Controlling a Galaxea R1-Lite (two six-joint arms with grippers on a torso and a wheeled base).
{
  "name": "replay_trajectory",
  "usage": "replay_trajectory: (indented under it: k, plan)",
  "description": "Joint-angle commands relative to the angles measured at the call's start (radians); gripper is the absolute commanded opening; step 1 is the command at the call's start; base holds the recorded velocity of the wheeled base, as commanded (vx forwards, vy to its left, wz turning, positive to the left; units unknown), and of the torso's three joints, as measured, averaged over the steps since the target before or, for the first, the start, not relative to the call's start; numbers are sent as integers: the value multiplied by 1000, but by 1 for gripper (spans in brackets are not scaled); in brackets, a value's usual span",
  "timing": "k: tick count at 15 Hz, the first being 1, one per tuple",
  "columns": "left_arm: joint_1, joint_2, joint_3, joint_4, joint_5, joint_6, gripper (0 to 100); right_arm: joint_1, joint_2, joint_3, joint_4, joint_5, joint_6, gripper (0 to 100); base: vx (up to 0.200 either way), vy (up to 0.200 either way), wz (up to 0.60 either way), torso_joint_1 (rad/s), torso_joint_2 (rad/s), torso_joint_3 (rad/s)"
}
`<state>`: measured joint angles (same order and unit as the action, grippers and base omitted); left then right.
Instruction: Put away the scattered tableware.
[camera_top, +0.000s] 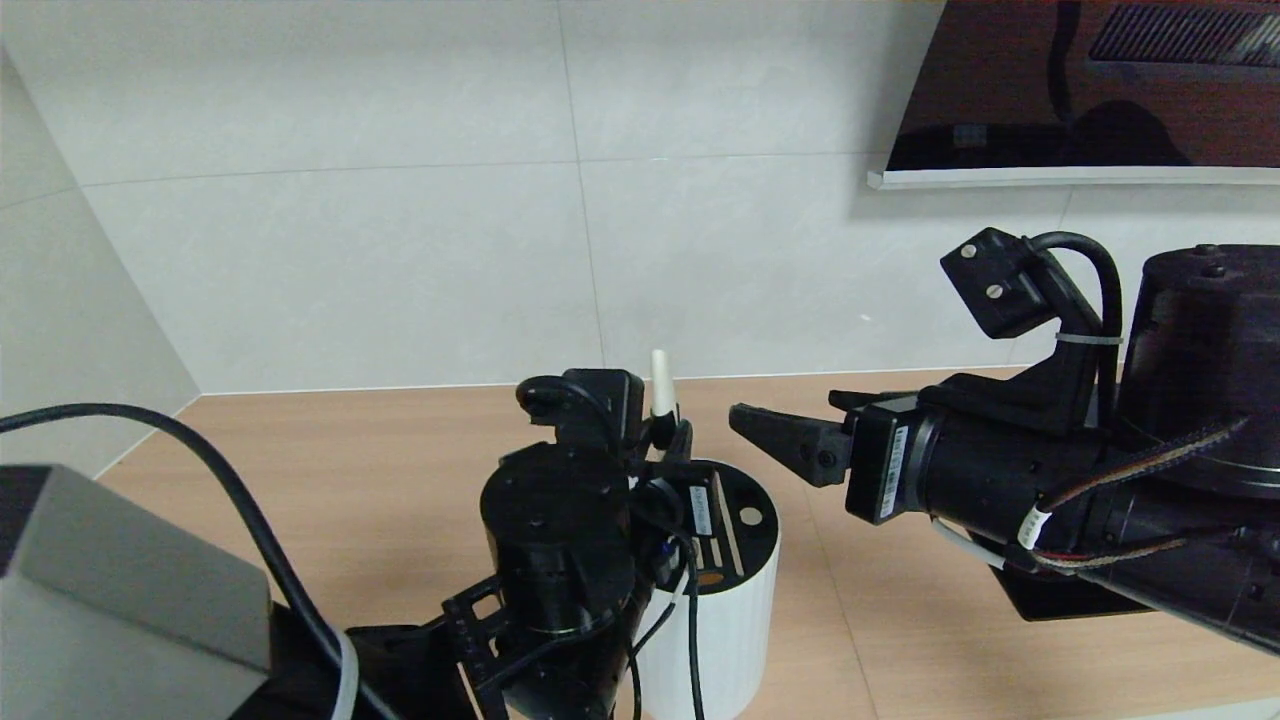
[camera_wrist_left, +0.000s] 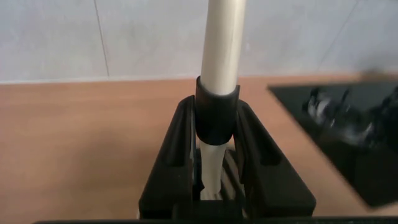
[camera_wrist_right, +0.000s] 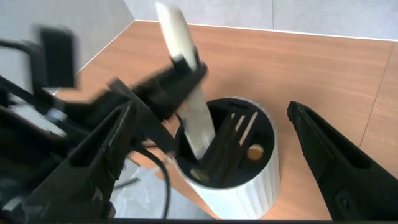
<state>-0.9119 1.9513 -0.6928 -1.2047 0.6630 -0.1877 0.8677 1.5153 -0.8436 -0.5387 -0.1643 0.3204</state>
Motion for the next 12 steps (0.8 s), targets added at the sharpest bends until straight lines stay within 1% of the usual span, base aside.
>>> replay_trajectory:
  k: [1, 11, 12]
  plan:
    - [-16, 24, 27, 1, -2, -1, 0, 1, 3, 0, 0, 0, 0, 100, 0, 0, 0, 0, 0, 0]
    - [-18, 41, 42, -1, -3, -1, 0, 1, 9, 1, -1, 0, 0, 100, 0, 0, 0, 0, 0, 0]
    - [-18, 40, 42, 1, -3, -1, 100, 1, 9, 1, 0, -1, 0, 100, 0, 0, 0, 0, 0, 0]
